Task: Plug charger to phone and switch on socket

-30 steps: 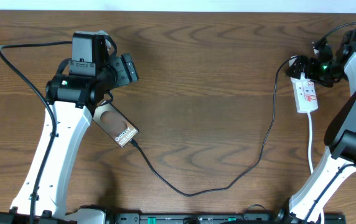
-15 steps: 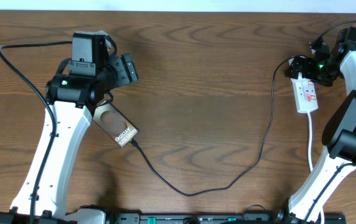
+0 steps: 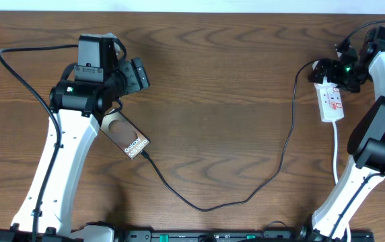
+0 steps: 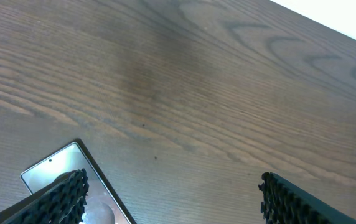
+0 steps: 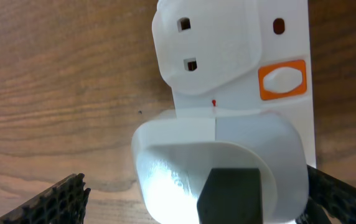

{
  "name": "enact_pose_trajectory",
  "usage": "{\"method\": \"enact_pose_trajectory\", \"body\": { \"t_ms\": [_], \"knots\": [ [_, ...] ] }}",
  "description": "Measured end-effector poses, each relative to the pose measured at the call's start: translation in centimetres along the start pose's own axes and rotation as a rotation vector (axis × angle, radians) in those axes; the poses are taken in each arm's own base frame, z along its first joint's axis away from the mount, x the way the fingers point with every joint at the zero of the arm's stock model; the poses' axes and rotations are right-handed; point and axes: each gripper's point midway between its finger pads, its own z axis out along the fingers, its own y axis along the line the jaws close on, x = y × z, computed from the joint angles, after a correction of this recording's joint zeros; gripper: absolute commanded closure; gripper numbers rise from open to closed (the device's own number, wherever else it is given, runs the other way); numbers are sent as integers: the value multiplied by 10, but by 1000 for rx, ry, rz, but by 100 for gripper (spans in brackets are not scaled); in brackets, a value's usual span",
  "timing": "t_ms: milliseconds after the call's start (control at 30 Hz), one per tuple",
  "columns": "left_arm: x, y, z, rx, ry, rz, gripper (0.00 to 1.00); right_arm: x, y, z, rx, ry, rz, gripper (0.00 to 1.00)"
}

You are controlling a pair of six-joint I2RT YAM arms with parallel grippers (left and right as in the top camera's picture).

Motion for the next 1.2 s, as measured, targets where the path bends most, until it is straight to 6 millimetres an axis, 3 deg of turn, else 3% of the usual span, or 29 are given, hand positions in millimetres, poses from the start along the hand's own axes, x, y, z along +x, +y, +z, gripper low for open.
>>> {"method": "enact_pose_trajectory", "body": {
  "t_ms": [1200],
  "knots": [
    [2, 1, 0, -5, 9, -1, 13, 4, 2, -4, -37, 16, 76, 1]
  ]
}}
